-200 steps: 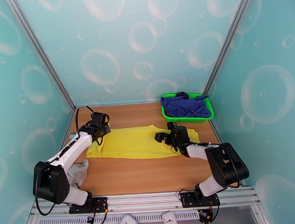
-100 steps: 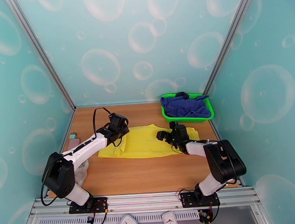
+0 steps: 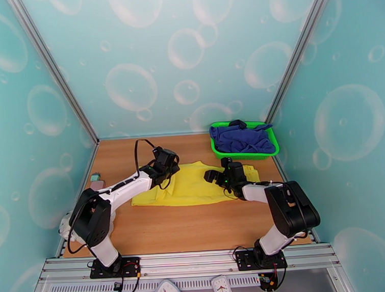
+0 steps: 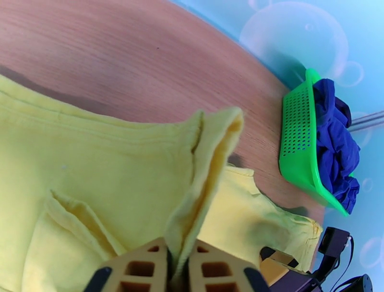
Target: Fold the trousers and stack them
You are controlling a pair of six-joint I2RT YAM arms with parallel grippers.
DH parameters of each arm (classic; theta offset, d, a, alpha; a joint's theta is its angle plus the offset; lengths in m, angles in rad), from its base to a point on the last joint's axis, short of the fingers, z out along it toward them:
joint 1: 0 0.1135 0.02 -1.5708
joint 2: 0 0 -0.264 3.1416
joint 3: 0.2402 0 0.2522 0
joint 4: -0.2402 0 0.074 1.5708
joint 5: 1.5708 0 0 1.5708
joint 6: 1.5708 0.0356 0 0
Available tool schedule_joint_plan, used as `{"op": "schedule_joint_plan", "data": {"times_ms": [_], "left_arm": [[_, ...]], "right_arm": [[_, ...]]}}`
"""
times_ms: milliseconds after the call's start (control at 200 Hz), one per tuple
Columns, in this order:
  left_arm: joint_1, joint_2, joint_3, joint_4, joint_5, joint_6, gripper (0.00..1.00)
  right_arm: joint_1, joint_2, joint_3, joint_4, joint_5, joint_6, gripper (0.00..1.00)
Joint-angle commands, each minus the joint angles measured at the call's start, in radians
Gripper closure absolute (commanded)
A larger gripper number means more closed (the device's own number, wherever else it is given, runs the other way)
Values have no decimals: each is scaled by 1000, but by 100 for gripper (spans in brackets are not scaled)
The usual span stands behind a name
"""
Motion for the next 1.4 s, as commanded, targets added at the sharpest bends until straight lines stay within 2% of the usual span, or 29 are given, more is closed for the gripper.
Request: {"op": "schedule_joint_plan", "data": {"times_ms": [0,160,270,370,530,715,985,1140,1235,1395], "left_arm": [[-10,69,21,59,44,24,63],[-11,50,-11,166,163,174,54],[-10,-49,-126,217,95,237,48],[40,-65,-201,163,66,257,45],[117,-56,-334,298,189,315,43],[129,-25,-348,373,194,336,42],[130,18,-351,371,218,315,40],[126,-37,-399,406,188,315,39],[126,-58,-426,402,131,332,39],[141,-1,-410,387,138,353,39]], "right_arm": [[-4,51,-6,-70,-16,11,1],[-4,59,-4,-67,-19,6,1],[-5,59,-1,-71,-30,4,1],[-4,57,1,-72,-33,1,1],[-4,71,5,-65,-49,-2,1],[-4,86,12,-70,-51,-8,1],[-4,86,14,-74,-56,-10,1],[-4,78,12,-81,-49,-15,1],[-6,75,15,-95,-40,-21,1],[-6,72,15,-108,-32,-30,1]]}}
